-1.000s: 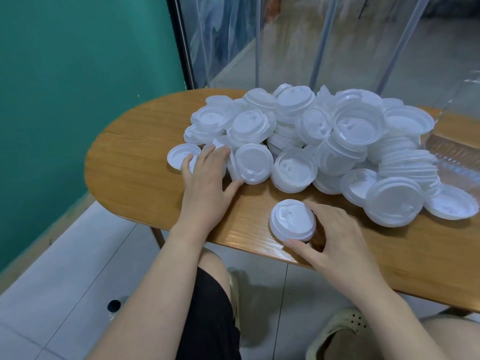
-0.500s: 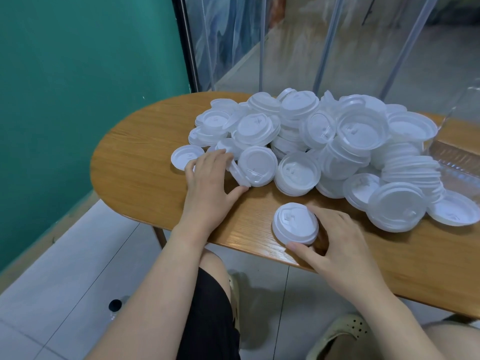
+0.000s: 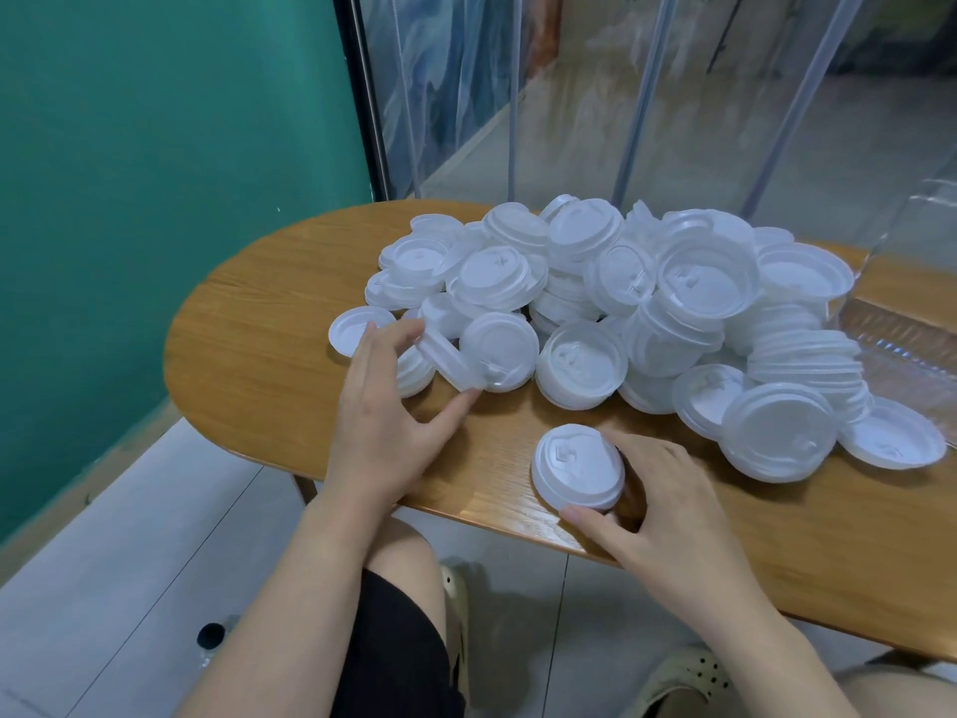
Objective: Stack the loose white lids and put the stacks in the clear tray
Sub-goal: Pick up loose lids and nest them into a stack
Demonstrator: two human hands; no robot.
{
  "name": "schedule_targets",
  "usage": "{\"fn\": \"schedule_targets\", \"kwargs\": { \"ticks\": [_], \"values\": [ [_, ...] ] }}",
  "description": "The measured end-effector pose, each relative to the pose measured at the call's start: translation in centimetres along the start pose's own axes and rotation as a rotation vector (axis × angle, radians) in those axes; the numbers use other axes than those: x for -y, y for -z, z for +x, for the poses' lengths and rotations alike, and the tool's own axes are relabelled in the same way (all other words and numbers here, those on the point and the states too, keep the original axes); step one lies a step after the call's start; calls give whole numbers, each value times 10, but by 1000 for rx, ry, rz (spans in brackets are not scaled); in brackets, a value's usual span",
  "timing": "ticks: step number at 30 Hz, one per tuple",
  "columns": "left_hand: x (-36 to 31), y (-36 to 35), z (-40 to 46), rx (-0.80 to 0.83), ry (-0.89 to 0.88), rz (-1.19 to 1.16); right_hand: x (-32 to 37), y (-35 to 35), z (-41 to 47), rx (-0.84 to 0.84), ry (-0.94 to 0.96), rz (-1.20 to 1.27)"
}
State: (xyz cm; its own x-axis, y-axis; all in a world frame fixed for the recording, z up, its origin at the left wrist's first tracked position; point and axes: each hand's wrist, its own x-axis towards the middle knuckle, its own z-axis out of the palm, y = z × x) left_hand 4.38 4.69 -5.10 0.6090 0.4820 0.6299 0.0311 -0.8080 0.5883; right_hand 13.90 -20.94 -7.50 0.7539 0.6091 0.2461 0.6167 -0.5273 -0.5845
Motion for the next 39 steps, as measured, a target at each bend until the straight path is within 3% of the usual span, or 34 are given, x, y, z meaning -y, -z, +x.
{"fn": "schedule_targets", "kwargs": {
  "ticks": [6,12,17,39],
  "values": [
    [-27,-5,-14,74,-79,-143,-4,-1,1,25,-60,8],
    [-53,-23,-22,464,1,-201,-8,-3,1,44,-104,59],
    [-59,-34,-21,593,70,-162,-7,-2,-1,39,-119,89],
    [-51,-44,-21,703,134,-281,-4,3,0,41,-21,77]
  ]
}}
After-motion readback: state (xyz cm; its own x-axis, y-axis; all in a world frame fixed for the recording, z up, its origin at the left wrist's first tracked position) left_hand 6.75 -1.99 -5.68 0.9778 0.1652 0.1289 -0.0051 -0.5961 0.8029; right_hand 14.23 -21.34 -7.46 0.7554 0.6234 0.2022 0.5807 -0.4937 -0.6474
